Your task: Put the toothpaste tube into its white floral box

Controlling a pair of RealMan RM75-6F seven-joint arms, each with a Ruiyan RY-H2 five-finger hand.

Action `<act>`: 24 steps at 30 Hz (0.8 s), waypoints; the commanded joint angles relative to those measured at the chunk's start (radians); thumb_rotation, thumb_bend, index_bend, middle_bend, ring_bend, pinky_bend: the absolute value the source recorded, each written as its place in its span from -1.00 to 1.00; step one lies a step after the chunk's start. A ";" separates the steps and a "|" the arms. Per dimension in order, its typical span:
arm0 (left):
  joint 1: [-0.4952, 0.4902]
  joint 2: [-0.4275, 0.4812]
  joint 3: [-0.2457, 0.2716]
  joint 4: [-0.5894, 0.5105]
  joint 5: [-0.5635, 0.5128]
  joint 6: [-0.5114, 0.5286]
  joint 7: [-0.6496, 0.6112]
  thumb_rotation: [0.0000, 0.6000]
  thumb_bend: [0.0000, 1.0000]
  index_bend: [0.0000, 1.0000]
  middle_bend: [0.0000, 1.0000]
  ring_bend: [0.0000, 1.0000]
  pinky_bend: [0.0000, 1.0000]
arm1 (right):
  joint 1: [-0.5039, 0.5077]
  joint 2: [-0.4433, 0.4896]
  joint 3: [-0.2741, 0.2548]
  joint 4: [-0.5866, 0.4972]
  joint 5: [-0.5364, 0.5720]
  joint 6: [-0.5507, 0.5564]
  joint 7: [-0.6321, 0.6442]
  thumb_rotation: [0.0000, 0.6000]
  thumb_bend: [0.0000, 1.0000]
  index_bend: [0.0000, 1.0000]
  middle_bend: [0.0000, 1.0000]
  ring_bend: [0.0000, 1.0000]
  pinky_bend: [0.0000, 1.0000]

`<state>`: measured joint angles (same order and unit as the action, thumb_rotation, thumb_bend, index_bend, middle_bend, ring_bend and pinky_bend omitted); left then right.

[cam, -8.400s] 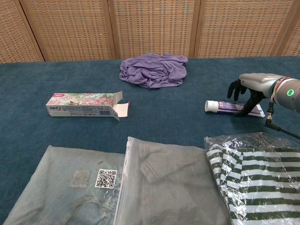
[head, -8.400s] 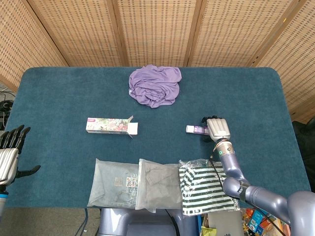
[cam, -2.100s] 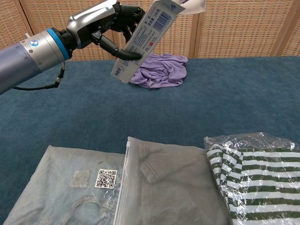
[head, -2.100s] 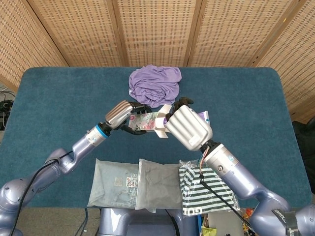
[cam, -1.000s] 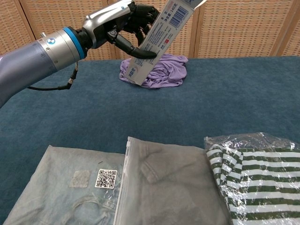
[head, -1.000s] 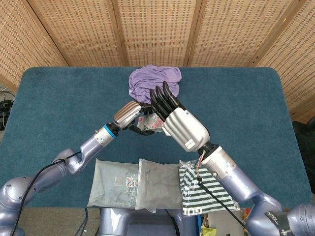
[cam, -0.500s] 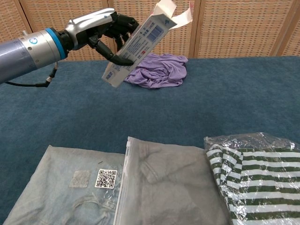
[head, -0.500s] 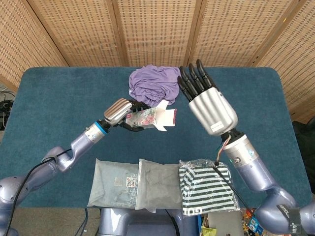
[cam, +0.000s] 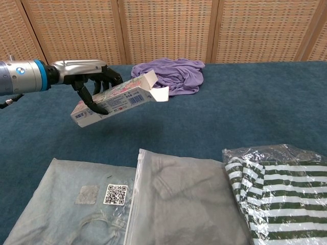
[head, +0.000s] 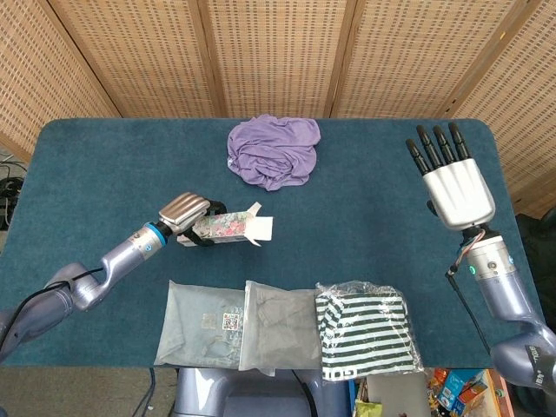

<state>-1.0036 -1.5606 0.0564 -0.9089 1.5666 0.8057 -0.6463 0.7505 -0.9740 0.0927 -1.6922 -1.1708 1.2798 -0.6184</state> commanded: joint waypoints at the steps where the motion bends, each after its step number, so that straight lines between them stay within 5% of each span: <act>1: -0.006 -0.014 -0.012 -0.029 -0.057 -0.099 0.110 1.00 0.08 0.12 -0.01 -0.10 0.07 | -0.045 -0.049 -0.014 0.041 -0.045 0.006 0.064 1.00 -1.00 -1.00 -1.00 -1.00 -1.00; 4: -0.007 -0.021 -0.023 -0.044 -0.083 -0.132 0.164 1.00 0.08 -0.19 -0.47 -0.56 -0.29 | -0.059 -0.064 -0.016 0.059 -0.072 0.014 0.076 1.00 -1.00 -1.00 -1.00 -1.00 -1.00; 6: -0.008 -0.021 -0.032 -0.066 -0.119 -0.177 0.211 1.00 0.08 -0.76 -0.92 -0.94 -0.74 | -0.071 -0.071 -0.013 0.063 -0.087 0.024 0.089 1.00 -1.00 -1.00 -1.00 -1.00 -1.00; 8: -0.009 -0.010 -0.050 -0.104 -0.168 -0.215 0.255 1.00 0.08 -0.99 -1.00 -1.00 -0.96 | -0.082 -0.074 -0.008 0.065 -0.097 0.031 0.104 1.00 -1.00 -1.00 -1.00 -1.00 -1.00; 12: 0.034 0.022 -0.096 -0.197 -0.240 -0.144 0.352 1.00 0.07 -1.00 -1.00 -1.00 -1.00 | -0.116 -0.077 -0.002 0.067 -0.122 0.055 0.156 1.00 -1.00 -1.00 -1.00 -1.00 -1.00; 16: 0.122 0.093 -0.129 -0.333 -0.254 0.038 0.411 1.00 0.00 -1.00 -1.00 -1.00 -1.00 | -0.170 -0.083 -0.012 0.074 -0.171 0.101 0.237 1.00 -1.00 -1.00 -1.00 -1.00 -1.00; 24: 0.330 0.274 -0.112 -0.567 -0.290 0.342 0.631 1.00 -0.59 -1.00 -1.00 -1.00 -1.00 | -0.294 -0.107 -0.053 0.116 -0.273 0.204 0.460 1.00 -1.00 -1.00 -1.00 -1.00 -1.00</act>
<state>-0.7746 -1.3755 -0.0593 -1.3714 1.3029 1.0317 -0.1182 0.5040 -1.0667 0.0579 -1.5979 -1.4040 1.4412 -0.2237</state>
